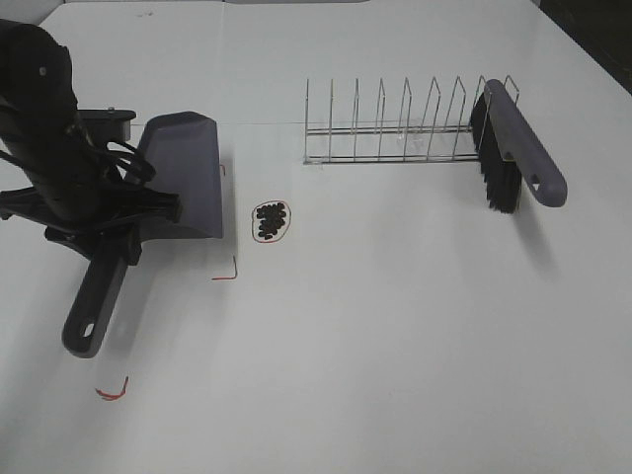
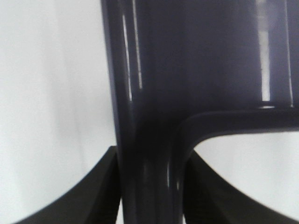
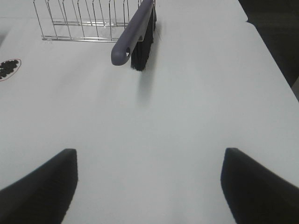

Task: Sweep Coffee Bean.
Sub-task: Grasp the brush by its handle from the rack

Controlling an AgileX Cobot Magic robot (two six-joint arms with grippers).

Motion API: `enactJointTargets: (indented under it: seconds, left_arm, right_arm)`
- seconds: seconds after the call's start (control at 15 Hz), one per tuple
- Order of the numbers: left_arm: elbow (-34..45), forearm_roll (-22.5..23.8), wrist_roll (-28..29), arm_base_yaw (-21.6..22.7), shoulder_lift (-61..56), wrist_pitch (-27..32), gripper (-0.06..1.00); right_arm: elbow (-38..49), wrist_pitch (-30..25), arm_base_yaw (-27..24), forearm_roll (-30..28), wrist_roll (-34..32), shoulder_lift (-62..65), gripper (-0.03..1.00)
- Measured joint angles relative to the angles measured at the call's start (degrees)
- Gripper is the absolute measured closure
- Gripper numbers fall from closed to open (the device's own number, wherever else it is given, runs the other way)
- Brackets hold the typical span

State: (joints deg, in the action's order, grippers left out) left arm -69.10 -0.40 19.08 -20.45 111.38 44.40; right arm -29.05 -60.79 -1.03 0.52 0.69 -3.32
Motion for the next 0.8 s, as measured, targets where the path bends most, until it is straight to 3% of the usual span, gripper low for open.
enactJointTargets:
  seconds: [0.13,0.33,0.47,0.73,0.8]
  left_arm:
    - [0.0,0.0,0.0,0.0,0.0,0.11,0.62]
    - [0.0,0.4,0.0,0.0,0.0,0.11,0.62]
    - [0.0,0.4,0.0,0.0,0.0,0.06,0.62]
    - [0.0,0.4,-0.11,0.0,0.0,-0.23,0.62]
    - [0.0,0.4,-0.4,0.0,0.0,-0.29,0.62]
  right_arm:
    - [-0.74,2.64,0.0,0.0,0.0,-6.07,0.26]
    - [-1.78,13.18,0.0,0.23,0.0,-17.25,0.26]
    - [-5.56,17.42,0.0,0.29,0.0,-27.22,0.26]
    - [-17.88,19.08,0.0,0.4,0.06,-47.61,0.26]
    - [-26.18,17.93,0.0,0.4,0.06,-59.42,0.26]
